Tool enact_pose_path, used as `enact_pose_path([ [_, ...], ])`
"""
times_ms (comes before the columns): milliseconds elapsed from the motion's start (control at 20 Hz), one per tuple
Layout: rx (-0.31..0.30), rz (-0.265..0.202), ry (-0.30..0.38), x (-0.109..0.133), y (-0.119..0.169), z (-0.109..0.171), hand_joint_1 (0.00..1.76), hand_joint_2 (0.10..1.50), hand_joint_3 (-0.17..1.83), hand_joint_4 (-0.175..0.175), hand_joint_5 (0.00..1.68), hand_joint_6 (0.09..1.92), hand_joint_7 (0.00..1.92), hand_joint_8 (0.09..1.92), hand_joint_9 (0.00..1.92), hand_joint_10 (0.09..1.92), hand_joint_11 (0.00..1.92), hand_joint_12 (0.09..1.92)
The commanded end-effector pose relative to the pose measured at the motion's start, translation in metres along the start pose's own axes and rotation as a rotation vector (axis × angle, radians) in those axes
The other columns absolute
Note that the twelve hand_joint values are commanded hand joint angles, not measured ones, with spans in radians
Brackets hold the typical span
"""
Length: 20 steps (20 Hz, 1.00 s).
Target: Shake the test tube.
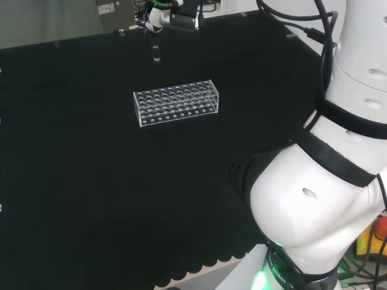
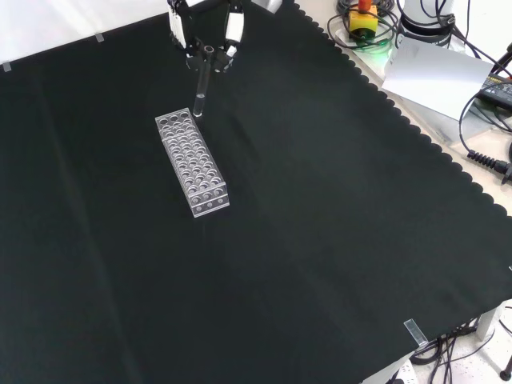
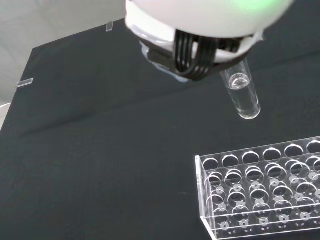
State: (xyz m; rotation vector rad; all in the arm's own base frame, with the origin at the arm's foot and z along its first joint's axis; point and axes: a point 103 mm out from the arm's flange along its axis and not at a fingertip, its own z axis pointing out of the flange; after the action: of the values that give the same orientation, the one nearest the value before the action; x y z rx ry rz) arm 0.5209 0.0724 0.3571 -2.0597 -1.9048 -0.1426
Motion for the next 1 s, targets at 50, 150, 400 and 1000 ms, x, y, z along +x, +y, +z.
enact_pose_path([
  [50, 0.012, 0.059, -0.010, -0.027, 0.011, 0.006, 1.44, 0.63, 0.64, -0.175, 1.41, 0.09, 1.41, 0.60, 1.26, 0.86, 1.19, 0.91],
  [150, -0.006, 0.120, -0.026, -0.055, 0.012, 0.001, 1.44, 0.63, 0.64, -0.175, 1.42, 0.09, 1.41, 0.60, 1.26, 0.86, 1.19, 0.91],
  [400, -0.056, 0.257, -0.091, -0.117, 0.008, -0.013, 1.44, 0.63, 0.64, -0.175, 1.42, 0.09, 1.41, 0.60, 1.26, 0.86, 1.19, 0.91],
  [1000, -0.102, 0.377, -0.102, -0.182, -0.002, -0.043, 1.44, 0.63, 0.64, -0.175, 1.42, 0.09, 1.41, 0.60, 1.26, 0.86, 1.19, 0.91],
])
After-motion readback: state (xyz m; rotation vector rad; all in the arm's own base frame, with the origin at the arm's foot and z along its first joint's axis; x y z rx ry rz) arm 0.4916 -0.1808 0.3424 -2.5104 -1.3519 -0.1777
